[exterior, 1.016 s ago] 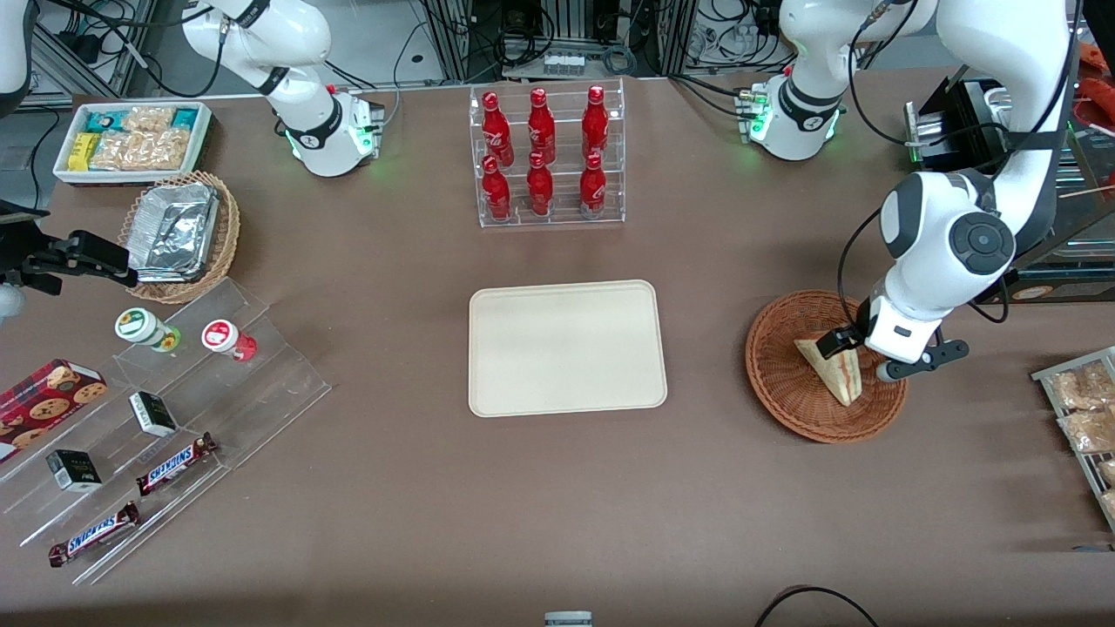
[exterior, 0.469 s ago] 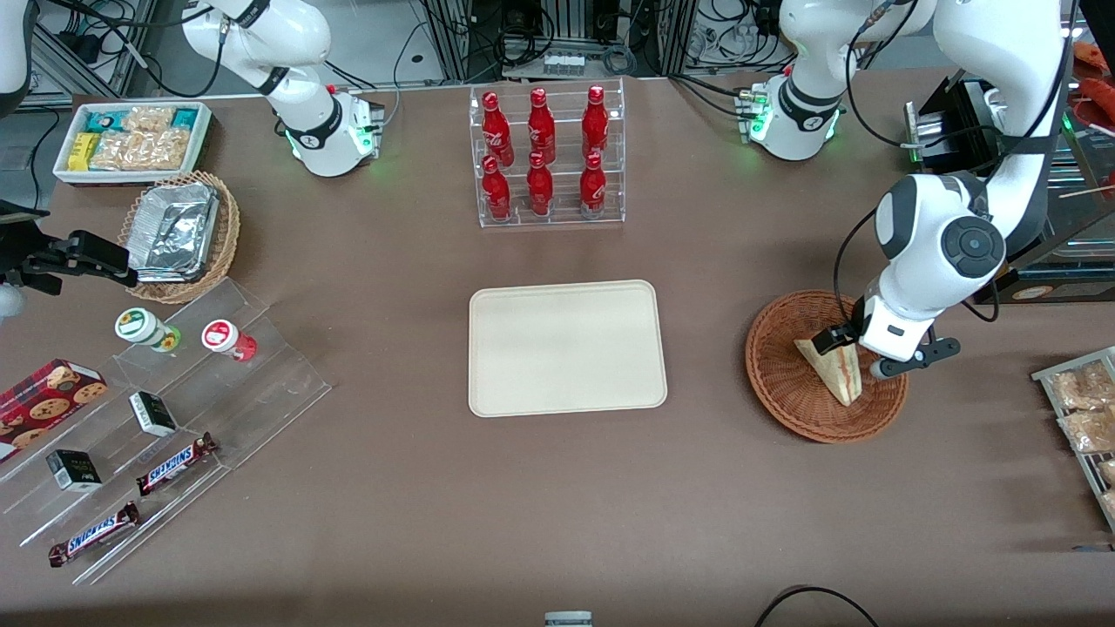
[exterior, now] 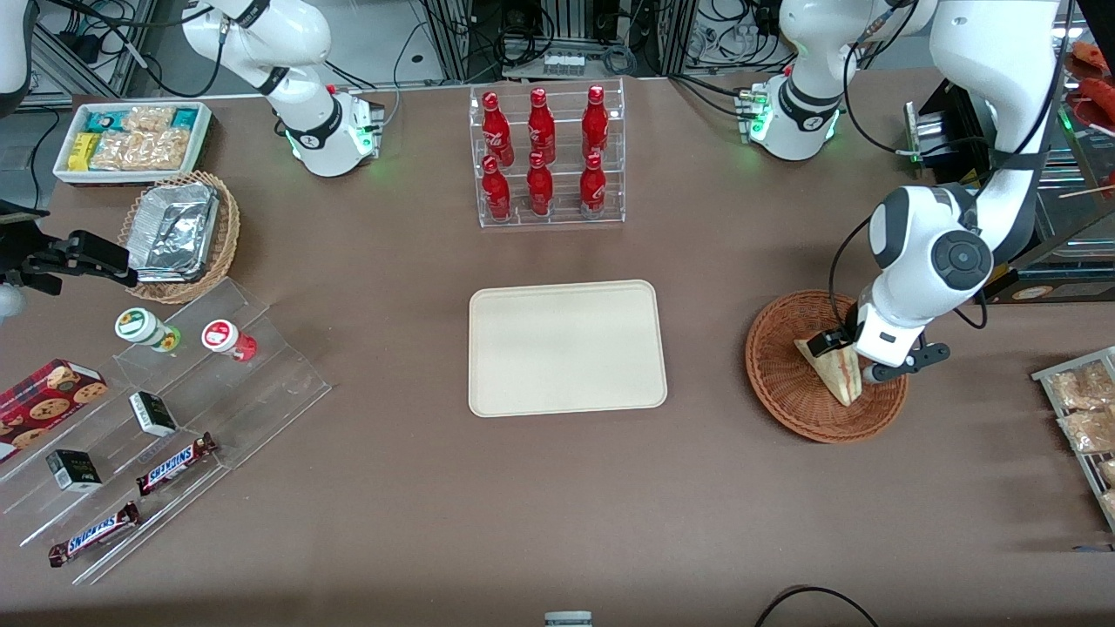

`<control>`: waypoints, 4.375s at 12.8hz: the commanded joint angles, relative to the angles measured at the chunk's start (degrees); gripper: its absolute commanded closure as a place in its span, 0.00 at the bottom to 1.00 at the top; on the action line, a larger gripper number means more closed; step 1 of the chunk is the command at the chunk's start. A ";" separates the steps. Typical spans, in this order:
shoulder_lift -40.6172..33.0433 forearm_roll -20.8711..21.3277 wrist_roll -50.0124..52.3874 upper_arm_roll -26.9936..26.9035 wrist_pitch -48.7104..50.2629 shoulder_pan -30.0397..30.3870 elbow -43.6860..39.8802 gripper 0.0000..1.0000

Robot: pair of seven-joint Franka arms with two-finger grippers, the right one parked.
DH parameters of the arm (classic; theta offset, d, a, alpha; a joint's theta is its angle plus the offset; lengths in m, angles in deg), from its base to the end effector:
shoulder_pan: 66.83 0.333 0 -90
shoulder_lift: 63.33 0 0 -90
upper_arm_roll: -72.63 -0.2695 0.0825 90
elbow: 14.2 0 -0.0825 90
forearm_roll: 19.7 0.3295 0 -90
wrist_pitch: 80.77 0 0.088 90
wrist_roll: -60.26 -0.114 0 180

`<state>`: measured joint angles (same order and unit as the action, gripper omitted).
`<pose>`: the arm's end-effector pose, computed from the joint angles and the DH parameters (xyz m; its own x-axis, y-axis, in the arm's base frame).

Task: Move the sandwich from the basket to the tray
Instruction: 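Close the left gripper on the sandwich and lift it, then carry the held sandwich with the left gripper over the cream tray, then lower the sandwich onto the tray and open the left gripper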

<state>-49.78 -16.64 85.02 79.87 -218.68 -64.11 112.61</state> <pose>0.4987 -0.0393 0.2578 0.9499 0.3107 -0.0348 0.3101 -0.9505 -0.0211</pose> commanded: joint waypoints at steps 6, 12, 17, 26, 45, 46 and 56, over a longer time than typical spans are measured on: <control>0.42 1.24 1.17 0.06 -1.31 0.28 1.16 0.06; -0.37 1.24 0.91 0.06 -0.52 0.36 0.89 1.00; -5.82 3.17 1.00 1.10 17.79 -0.86 -8.29 1.00; -1.71 -1.22 7.22 3.40 37.02 -19.82 -31.62 1.00; 28.89 5.37 20.69 3.13 17.85 -42.96 -45.86 1.00; 29.24 5.37 21.30 3.13 17.85 -42.97 -45.95 1.00; 22.33 4.85 21.74 2.52 23.28 -41.39 -46.13 0.00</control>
<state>-22.88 -12.09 105.63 82.89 -199.38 -105.98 66.00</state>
